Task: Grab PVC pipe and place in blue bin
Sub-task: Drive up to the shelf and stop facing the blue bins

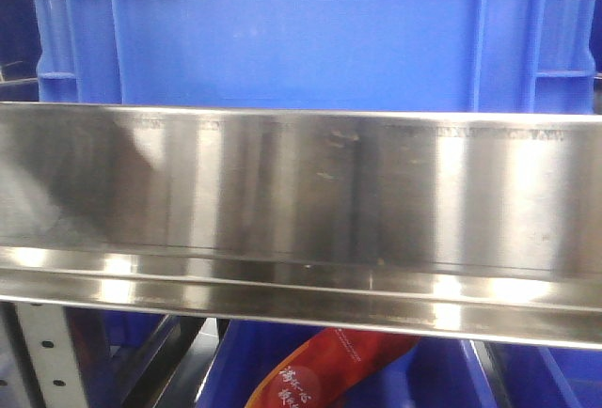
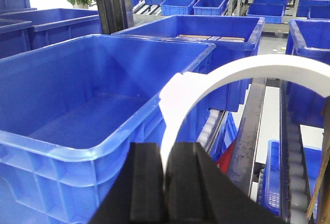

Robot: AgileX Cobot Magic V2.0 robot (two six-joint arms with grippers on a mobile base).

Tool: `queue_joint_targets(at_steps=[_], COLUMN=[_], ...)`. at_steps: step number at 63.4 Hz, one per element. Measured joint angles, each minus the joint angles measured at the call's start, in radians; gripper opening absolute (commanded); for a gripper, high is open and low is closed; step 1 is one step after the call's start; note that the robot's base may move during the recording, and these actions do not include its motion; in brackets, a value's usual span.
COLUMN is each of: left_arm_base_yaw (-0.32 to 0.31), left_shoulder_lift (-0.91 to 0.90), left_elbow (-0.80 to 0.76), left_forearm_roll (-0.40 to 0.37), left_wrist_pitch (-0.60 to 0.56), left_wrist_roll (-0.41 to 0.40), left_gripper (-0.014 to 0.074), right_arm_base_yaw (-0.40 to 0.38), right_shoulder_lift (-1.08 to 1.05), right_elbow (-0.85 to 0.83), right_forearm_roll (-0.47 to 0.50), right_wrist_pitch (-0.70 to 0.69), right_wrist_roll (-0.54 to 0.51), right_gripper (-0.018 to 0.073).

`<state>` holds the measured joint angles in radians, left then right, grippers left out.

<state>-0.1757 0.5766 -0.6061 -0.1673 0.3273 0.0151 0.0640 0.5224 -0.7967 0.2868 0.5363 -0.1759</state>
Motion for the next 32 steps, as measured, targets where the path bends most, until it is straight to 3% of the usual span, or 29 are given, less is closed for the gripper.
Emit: queue_joint_targets(at_steps=[32], left_arm_base_yaw=[0.0], left_shoulder_lift=[0.0], left_elbow=[0.0], left_forearm_roll=[0.0], left_wrist_pitch=[0.0], left_wrist_roll=[0.0], left_gripper=[-0.0111], right_arm_base_yaw=[0.0], right_shoulder_lift=[0.0], right_elbow=[0.0], right_forearm_roll=[0.0], right_wrist_pitch=[0.0], right_wrist_roll=[0.0], right_gripper=[-0.0169])
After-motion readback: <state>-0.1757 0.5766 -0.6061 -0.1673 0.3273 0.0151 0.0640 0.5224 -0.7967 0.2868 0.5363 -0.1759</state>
